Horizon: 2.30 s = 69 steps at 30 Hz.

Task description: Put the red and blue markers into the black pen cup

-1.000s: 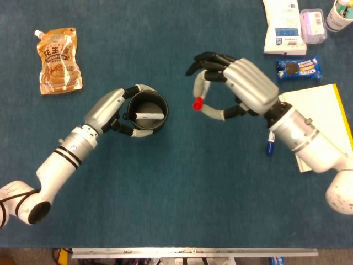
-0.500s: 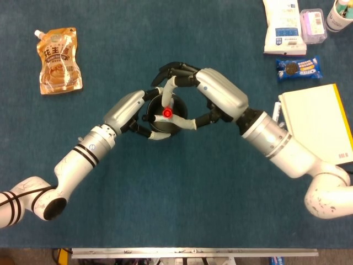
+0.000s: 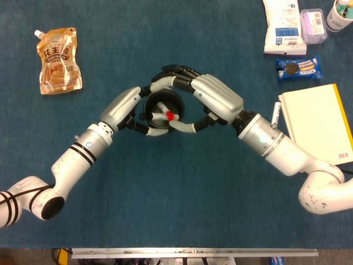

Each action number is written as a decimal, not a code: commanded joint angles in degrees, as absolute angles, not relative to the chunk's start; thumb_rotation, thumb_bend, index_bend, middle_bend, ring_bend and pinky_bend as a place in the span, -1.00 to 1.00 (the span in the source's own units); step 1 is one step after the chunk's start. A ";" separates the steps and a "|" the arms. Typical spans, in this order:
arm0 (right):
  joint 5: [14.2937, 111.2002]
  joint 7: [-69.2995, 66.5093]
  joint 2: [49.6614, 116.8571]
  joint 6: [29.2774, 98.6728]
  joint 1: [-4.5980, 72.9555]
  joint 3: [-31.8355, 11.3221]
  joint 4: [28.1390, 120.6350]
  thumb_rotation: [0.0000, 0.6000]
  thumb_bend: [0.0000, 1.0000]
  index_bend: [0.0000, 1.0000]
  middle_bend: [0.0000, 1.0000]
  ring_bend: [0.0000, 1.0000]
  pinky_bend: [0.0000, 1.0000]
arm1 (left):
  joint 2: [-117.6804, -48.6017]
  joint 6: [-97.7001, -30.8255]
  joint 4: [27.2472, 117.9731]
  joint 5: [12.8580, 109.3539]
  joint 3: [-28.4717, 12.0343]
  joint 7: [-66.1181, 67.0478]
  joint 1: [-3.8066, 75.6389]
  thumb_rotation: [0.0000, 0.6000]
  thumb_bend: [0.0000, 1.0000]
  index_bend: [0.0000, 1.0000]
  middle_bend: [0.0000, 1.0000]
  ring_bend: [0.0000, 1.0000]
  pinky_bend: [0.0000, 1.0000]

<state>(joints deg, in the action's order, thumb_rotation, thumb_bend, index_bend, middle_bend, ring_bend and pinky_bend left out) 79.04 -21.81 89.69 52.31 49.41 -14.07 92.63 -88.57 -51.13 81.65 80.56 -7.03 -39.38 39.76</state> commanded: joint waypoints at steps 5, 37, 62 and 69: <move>82.05 -18.55 86.68 56.88 47.49 -13.75 93.28 1.00 -0.61 -0.70 -0.70 -0.94 -0.86 | -87.29 -51.48 81.20 80.84 -6.34 -39.03 39.10 1.00 -0.66 -0.39 -0.25 -0.36 -0.48; 103.88 3.24 76.80 61.33 35.14 8.54 75.83 1.00 -0.57 -0.04 -0.47 -0.87 -0.85 | -83.11 -54.37 81.86 84.09 -2.79 -37.17 36.35 1.00 -0.66 -0.39 -0.27 -0.36 -0.48; 105.35 3.27 86.80 62.00 35.09 9.40 61.59 1.00 -0.45 -0.04 -0.47 -0.87 -0.85 | -82.78 -54.28 81.87 84.57 -2.48 -39.02 36.20 1.00 -0.66 -0.41 -0.29 -0.37 -0.48; 105.12 3.55 87.77 61.43 35.56 9.48 60.60 1.00 -0.44 -0.02 -0.47 -0.87 -0.85 | -82.64 -54.25 81.67 84.74 -2.33 -39.60 36.18 1.00 -0.66 -0.41 -0.30 -0.37 -0.48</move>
